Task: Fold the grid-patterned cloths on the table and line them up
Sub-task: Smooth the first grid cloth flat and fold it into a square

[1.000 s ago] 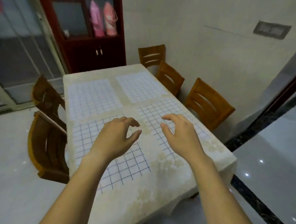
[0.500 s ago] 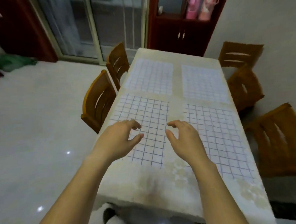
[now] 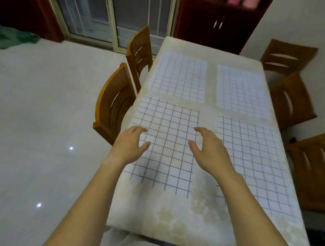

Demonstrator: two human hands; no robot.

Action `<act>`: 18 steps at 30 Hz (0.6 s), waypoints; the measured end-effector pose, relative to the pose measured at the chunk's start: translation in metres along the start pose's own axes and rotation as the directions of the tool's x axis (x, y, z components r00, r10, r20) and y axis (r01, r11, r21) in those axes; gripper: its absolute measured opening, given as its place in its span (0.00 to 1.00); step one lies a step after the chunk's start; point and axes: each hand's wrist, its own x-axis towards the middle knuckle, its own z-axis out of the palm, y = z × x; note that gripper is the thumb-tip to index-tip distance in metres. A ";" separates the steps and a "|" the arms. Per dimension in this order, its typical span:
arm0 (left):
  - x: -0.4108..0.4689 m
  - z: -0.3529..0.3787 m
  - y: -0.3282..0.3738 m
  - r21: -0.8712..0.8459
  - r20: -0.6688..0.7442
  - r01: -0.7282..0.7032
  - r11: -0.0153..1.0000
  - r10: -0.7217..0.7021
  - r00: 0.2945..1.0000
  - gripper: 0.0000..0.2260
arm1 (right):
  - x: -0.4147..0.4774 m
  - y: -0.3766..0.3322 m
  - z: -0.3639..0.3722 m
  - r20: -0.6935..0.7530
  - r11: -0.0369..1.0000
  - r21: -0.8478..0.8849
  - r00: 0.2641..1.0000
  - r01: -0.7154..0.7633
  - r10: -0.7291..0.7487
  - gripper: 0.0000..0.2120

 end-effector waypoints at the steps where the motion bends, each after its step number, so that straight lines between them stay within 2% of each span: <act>1: 0.012 0.013 -0.008 0.014 0.025 -0.020 1.000 0.020 0.999 0.26 | 0.009 0.002 0.009 -0.009 1.000 -0.004 1.000 -0.007 0.007 0.26; 5: 0.045 0.065 -0.037 0.097 0.142 0.003 0.995 -0.017 0.990 0.31 | 0.045 0.013 0.068 -0.041 0.995 -0.040 0.995 -0.089 0.087 0.29; 7: 0.055 0.092 -0.058 0.209 0.198 0.015 0.978 -0.057 0.978 0.31 | 0.056 0.017 0.108 0.046 0.984 -0.047 0.984 -0.172 0.174 0.32; 9: 0.057 0.114 -0.079 0.299 0.232 0.009 0.954 -0.082 0.969 0.31 | 0.059 0.026 0.153 0.187 0.962 -0.130 0.947 -0.239 0.260 0.36; 12: 0.057 0.136 -0.097 0.353 0.156 0.020 0.936 -0.080 0.985 0.31 | 0.051 0.044 0.207 0.279 0.926 -0.244 0.894 -0.287 0.351 0.41; 14: 0.060 0.142 -0.100 0.359 0.106 0.029 0.933 -0.071 0.992 0.30 | 0.042 0.055 0.228 0.247 0.920 -0.304 0.912 -0.249 0.328 0.42; 18: 0.060 0.142 -0.102 0.386 0.113 0.015 0.922 -0.064 0.992 0.29 | 0.038 0.065 0.235 0.196 0.922 -0.326 0.940 -0.206 0.280 0.44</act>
